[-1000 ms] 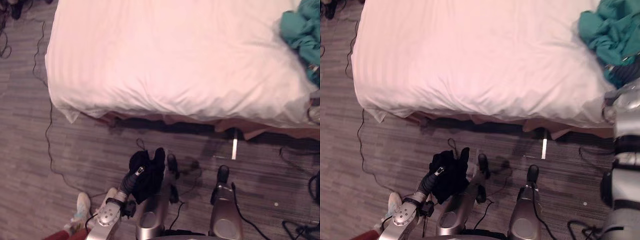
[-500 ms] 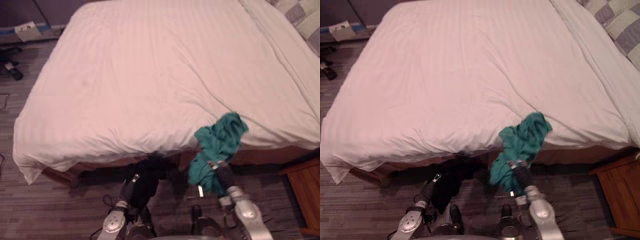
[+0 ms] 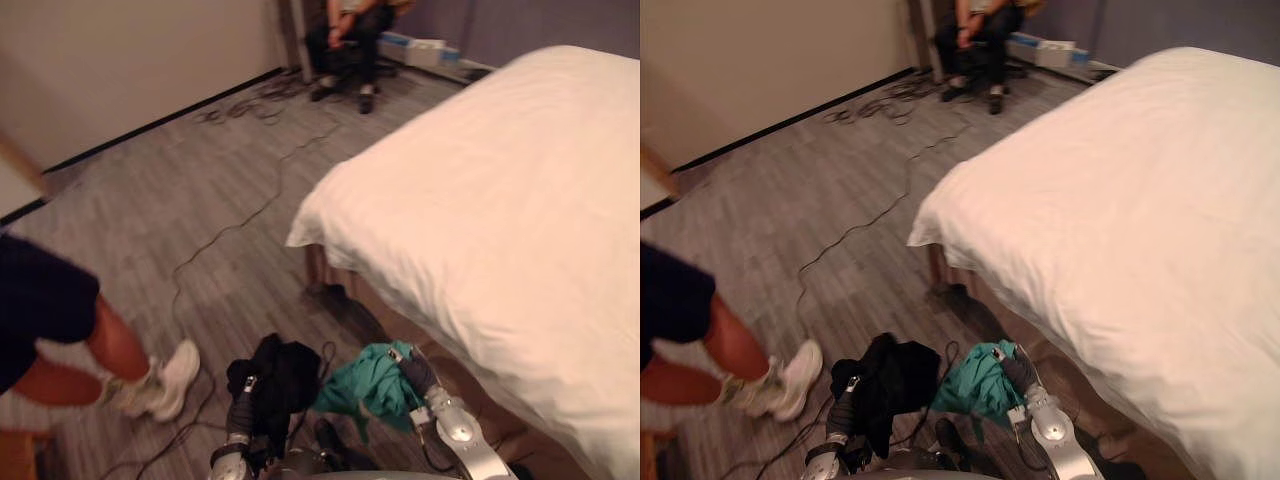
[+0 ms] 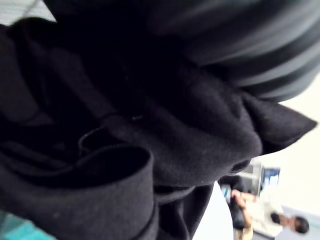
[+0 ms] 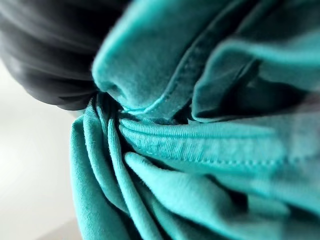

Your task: Tidy the bed and pick cloth on bed and put in laundry

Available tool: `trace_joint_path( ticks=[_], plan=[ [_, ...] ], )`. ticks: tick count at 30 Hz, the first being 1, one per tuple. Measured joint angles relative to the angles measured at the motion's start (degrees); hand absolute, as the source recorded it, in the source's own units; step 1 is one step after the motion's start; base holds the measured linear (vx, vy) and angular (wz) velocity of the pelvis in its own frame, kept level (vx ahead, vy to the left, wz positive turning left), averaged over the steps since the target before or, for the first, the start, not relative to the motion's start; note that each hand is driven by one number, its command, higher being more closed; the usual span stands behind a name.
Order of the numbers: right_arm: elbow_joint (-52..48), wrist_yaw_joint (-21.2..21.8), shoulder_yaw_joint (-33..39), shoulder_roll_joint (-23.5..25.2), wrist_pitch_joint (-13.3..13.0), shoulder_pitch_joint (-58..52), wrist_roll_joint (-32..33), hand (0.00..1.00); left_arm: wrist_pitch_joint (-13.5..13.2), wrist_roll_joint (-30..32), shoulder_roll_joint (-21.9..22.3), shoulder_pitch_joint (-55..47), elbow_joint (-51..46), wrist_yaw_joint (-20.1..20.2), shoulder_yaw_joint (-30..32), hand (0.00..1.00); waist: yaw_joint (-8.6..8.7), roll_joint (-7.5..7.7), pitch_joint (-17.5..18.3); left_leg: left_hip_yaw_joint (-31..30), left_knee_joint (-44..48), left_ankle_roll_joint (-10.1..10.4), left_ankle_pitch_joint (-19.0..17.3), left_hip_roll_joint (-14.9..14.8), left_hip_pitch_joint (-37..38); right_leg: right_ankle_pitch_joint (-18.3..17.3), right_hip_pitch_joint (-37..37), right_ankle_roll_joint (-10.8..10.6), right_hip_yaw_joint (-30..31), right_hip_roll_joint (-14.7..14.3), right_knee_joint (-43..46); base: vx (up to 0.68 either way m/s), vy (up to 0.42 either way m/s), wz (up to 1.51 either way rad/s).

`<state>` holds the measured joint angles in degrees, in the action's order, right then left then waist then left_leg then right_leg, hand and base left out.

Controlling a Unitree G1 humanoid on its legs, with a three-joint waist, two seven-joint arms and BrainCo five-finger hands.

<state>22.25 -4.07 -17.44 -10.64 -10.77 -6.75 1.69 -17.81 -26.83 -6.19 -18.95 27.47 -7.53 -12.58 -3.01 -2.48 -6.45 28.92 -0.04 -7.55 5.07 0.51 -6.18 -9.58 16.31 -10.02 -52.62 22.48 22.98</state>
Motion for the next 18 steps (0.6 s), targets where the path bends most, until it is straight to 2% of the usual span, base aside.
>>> trace_joint_path(
  ticks=[1,2,3,4,5,6,8,10,12,15,16,18],
  plan=[
    [0.0,-0.8,0.3,0.4,0.0,0.0,0.0,1.0,0.1,0.0,0.1,0.0,0.0,0.0,0.1,1.0,-0.43,0.46,-0.3,-2.5,0.1,-0.2,-0.1,0.9,0.1,0.7,-0.3,2.2,0.8,1.4,3.9,0.13,0.07,1.52],
    [0.0,-1.6,1.2,0.9,0.0,-0.7,0.0,1.0,0.1,0.0,0.1,0.1,0.0,0.1,0.1,1.0,-0.36,0.53,-0.3,-5.5,0.0,-0.3,-0.2,1.7,0.3,1.9,-1.7,7.0,3.7,2.5,9.5,0.12,0.051,1.36],
    [0.0,-2.5,2.3,1.5,0.1,-1.8,0.1,1.0,0.1,0.2,0.2,0.9,0.0,0.1,0.4,1.0,0.09,0.59,-0.3,-8.7,0.1,0.0,0.1,2.1,0.2,0.6,-4.1,8.9,9.7,1.6,14.0,0.16,0.019,2.06],
    [-0.5,-4.1,2.8,2.9,0.1,-3.5,1.0,1.0,0.6,0.4,-0.2,2.2,0.2,0.0,0.9,1.0,1.1,1.38,-0.7,-14.9,-0.2,0.3,0.3,2.9,0.4,-4.9,-7.4,6.8,19.8,-4.3,15.2,0.13,-0.015,2.17],
    [-1.2,-4.8,3.2,3.6,0.1,-4.9,1.7,1.0,1.0,0.4,-0.7,3.2,0.6,0.0,0.9,1.0,1.4,1.99,-1.0,-17.9,-0.9,0.2,0.2,3.7,1.0,-7.0,-9.2,6.4,24.2,-7.4,14.8,0.13,-0.042,2.29],
    [-1.4,-5.4,3.2,3.9,0.1,-6.3,2.3,1.0,1.5,0.4,-1.2,4.3,1.8,0.0,0.8,1.0,2.03,1.94,-1.2,-21.2,-2.1,0.4,0.3,4.9,1.9,-8.7,-10.8,6.0,28.3,-10.3,13.7,0.13,-0.048,1.92],
    [-1.3,-6.3,3.9,3.9,-0.1,-9.5,2.3,1.0,3.0,0.4,-1.0,7.3,4.9,-0.1,-0.1,1.0,3.5,2.48,-1.1,-25.8,-3.4,0.3,0.2,6.7,4.3,-10.3,-14.2,5.9,36.2,-14.7,9.3,0.17,-0.046,2.02],
    [-1.2,-7.4,4.5,4.1,-0.3,-10.9,2.3,1.0,3.0,0.5,-0.8,8.8,6.6,0.2,-1.1,1.0,4.57,2.06,-1.1,-25.8,-3.8,0.7,-0.5,7.1,5.0,-10.0,-17.6,5.5,42.8,-17.1,4.6,0.13,-0.029,1.7],
    [-1.0,-7.8,6.3,4.2,-1.3,-11.0,2.7,1.0,2.9,0.5,-0.9,8.9,7.0,0.5,-2.0,1.0,5.47,2.24,-0.6,-25.4,-3.9,1.8,-0.6,7.7,5.7,-8.3,-19.9,4.8,48.0,-17.8,-0.9,0.18,-0.039,1.25],
    [2.7,-8.0,8.0,4.8,-2.0,-7.8,5.7,1.0,3.0,0.4,-0.9,7.4,7.0,1.1,-2.9,1.0,4.42,1.75,-0.6,-24.1,-3.5,1.9,0.0,8.0,7.9,-3.7,-20.2,5.2,48.6,-16.9,-5.2,0.17,-0.016,0.34],
    [10.7,-3.4,10.0,7.9,-1.2,-6.1,12.3,1.0,3.0,0.5,0.4,6.6,11.2,2.5,-2.9,1.0,4.45,2.86,2.3,-23.3,-5.8,5.5,0.6,2.4,7.9,10.1,-14.5,9.6,49.5,-23.5,-22.7,0.0,0.0,0.0],
    [10.7,-3.4,10.0,7.9,-1.2,-6.1,12.3,1.0,3.0,0.5,0.4,6.6,11.2,2.5,-2.9,1.0,4.45,2.9,2.3,-23.3,-5.8,5.5,0.6,2.4,7.9,10.1,-14.5,9.6,49.5,-23.5,-22.7,0.0,0.0,0.0]
  ],
)
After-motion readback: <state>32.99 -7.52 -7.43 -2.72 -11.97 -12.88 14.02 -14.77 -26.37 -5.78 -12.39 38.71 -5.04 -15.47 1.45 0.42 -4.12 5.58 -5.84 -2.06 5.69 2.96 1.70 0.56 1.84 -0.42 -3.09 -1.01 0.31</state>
